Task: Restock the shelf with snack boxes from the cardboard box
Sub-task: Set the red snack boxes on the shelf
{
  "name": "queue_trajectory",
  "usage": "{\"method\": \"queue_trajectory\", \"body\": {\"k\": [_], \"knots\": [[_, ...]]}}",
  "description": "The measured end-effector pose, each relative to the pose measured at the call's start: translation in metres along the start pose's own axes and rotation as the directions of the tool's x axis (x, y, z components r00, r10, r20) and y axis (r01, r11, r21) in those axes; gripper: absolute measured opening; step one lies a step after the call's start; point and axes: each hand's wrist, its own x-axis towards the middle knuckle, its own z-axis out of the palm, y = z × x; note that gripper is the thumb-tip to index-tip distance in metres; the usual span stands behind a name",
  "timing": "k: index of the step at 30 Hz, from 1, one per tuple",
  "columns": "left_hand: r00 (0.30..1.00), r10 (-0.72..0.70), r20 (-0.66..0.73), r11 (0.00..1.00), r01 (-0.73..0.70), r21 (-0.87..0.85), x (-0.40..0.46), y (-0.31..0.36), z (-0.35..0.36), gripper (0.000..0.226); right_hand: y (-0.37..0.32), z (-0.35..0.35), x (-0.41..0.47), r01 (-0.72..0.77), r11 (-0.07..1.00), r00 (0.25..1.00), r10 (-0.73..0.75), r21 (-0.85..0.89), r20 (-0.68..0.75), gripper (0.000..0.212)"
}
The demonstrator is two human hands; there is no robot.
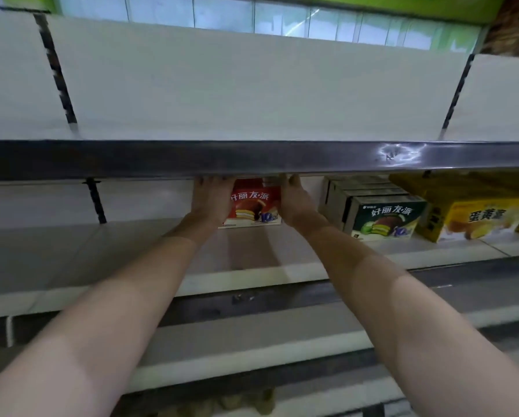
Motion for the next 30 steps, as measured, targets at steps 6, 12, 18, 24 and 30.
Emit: {"method": "queue_trajectory", "body": {"k": [6, 12, 18, 24, 30], "knots": [[0.99, 0.138, 0.035, 0.969, -0.127, -0.212, -0.012, 0.042, -0.009, 0.028, 0.009, -0.007, -0.03, 0.007, 1.0, 1.0, -0.007, -0.001, -0.03, 0.047], [0.955, 0.183, 0.233, 0.899, -0.067, -0.432, -0.028, 0.09, -0.025, 0.008, 0.029, -0.033, -0.063, 0.001, 0.99, 0.999, 0.005, -0.142, 0.042, 0.026], [0.941, 0.227, 0.25, 0.873, -0.084, -0.48, -0.033, 0.171, -0.054, 0.016, 0.064, -0.082, -0.129, 0.08, 0.995, 0.993, -0.085, -0.053, -0.085, 0.026], [0.915, 0.348, 0.203, 0.81, -0.185, -0.557, -0.077, 0.282, -0.087, 0.014, 0.135, -0.134, -0.232, -0.086, 0.995, 0.987, 0.08, -0.042, -0.139, 0.018], [0.822, 0.518, 0.237, 0.746, -0.298, -0.595, -0.152, 0.419, -0.102, 0.026, 0.221, -0.183, -0.365, -0.319, 0.947, 0.938, 0.309, -0.046, -0.155, 0.011]]}}
